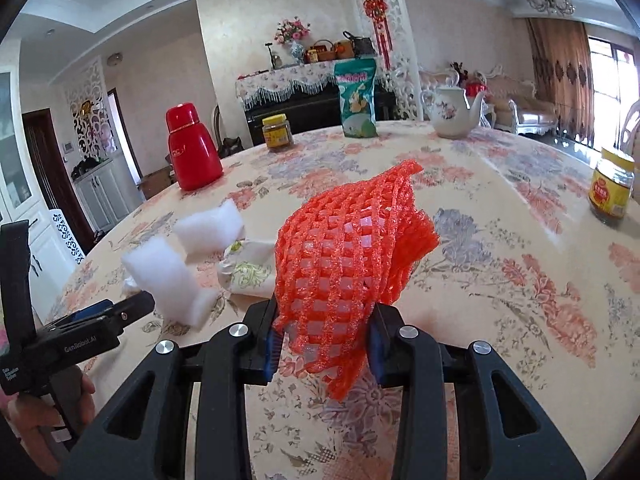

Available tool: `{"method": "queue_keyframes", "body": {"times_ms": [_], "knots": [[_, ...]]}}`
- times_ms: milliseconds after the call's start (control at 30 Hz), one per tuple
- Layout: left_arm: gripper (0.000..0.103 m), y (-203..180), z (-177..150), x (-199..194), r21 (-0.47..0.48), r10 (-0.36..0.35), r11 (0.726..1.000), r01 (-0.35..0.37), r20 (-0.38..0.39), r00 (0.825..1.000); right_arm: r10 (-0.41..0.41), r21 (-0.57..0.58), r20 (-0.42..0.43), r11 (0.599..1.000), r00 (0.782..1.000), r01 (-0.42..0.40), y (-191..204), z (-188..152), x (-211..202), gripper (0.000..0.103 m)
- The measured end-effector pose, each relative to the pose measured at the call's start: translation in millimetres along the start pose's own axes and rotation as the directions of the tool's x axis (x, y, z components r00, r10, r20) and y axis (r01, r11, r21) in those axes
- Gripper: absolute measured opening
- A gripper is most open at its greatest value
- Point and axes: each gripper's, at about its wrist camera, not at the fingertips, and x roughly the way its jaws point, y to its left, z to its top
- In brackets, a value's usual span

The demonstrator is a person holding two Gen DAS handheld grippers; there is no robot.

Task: Collect trash
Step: 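Grasp the orange foam net with the right tool while the left tool grasps a white foam block, then carry the foam block and orange net over the pink bin and release both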

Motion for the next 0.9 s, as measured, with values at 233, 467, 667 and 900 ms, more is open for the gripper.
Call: {"method": "queue_keyframes", "body": {"times_ms": [233, 467, 667, 900], "knots": [[0.083, -25, 2, 14, 0.107, 0.059, 0.993, -0.054, -0.039, 0.998, 0.004, 0.025, 0.01, 1.0, 1.0, -0.004, -6, 1, -7, 0.035], [0.068, -24, 10, 34, 0.068, 0.068, 0.996, -0.062, -0.08, 0.994, 0.016, 0.035, 0.01, 0.999, 1.0, -0.017, -7, 1, -8, 0.035], [0.034, -30, 8, 35, 0.075, 0.058, 0.996, -0.052, -0.083, 0.995, 0.025, 0.011, -0.001, 1.0, 1.0, -0.025, 0, -2, -4, 0.035], [0.033, -34, -5, 2, 0.108, 0.04, 0.993, -0.041, 0.011, 0.999, 0.026, 0.003, -0.011, 1.0, 1.0, -0.026, 1, -4, 0, 0.035]]}}
